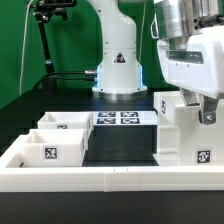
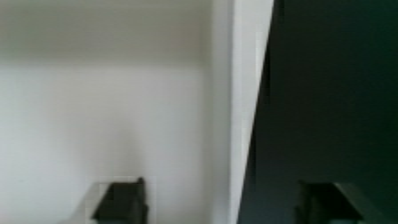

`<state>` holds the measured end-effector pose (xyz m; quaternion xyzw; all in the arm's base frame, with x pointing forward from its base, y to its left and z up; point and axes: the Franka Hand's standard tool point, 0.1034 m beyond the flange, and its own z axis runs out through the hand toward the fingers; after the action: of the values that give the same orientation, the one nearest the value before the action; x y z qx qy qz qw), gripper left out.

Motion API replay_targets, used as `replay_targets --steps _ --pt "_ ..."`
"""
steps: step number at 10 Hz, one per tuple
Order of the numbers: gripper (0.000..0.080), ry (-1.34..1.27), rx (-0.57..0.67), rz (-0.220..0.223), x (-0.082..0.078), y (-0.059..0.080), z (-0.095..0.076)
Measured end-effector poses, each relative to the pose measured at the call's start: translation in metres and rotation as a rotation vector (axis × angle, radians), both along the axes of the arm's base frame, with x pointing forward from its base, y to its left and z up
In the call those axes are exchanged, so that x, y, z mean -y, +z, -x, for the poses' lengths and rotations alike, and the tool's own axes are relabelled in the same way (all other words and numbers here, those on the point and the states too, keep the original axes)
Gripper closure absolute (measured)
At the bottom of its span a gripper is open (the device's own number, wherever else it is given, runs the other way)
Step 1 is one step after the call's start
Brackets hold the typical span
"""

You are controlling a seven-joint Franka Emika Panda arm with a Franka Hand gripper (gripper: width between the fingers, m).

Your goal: Assemble drawer

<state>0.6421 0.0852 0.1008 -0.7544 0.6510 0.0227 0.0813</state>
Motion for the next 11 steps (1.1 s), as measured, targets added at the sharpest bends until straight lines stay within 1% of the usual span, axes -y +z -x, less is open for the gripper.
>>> replay_targets --steps 1,2,3,4,5,6,7,9,10,11 --pt "0.0233 0.0 0.0 0.0 0.0 0.0 0.0" --pt "0.0233 0.001 0.0 0.0 0.0 0.0 0.0" --pt "0.0168 0.001 0.0 0.0 0.0 0.0 0.0" --pt "0.0153 0.003 0.0 0.0 -0.001 0.0 0.0" --pt "0.0153 0.046 0.011 0.001 -0.001 0.005 0.001" --pt "0.0151 0.116 0.032 0.0 0.0 0.017 0.004" --pt "0.0151 0.157 0.049 -0.004 0.002 0.029 0.012" --pt "0.0151 0.279 0.078 0.005 0.015 0.051 0.032" --pt "0.0151 0.337 0.083 0.012 0.019 0.052 0.039" --pt "0.0151 0.333 0.079 0.011 0.018 0.05 0.039"
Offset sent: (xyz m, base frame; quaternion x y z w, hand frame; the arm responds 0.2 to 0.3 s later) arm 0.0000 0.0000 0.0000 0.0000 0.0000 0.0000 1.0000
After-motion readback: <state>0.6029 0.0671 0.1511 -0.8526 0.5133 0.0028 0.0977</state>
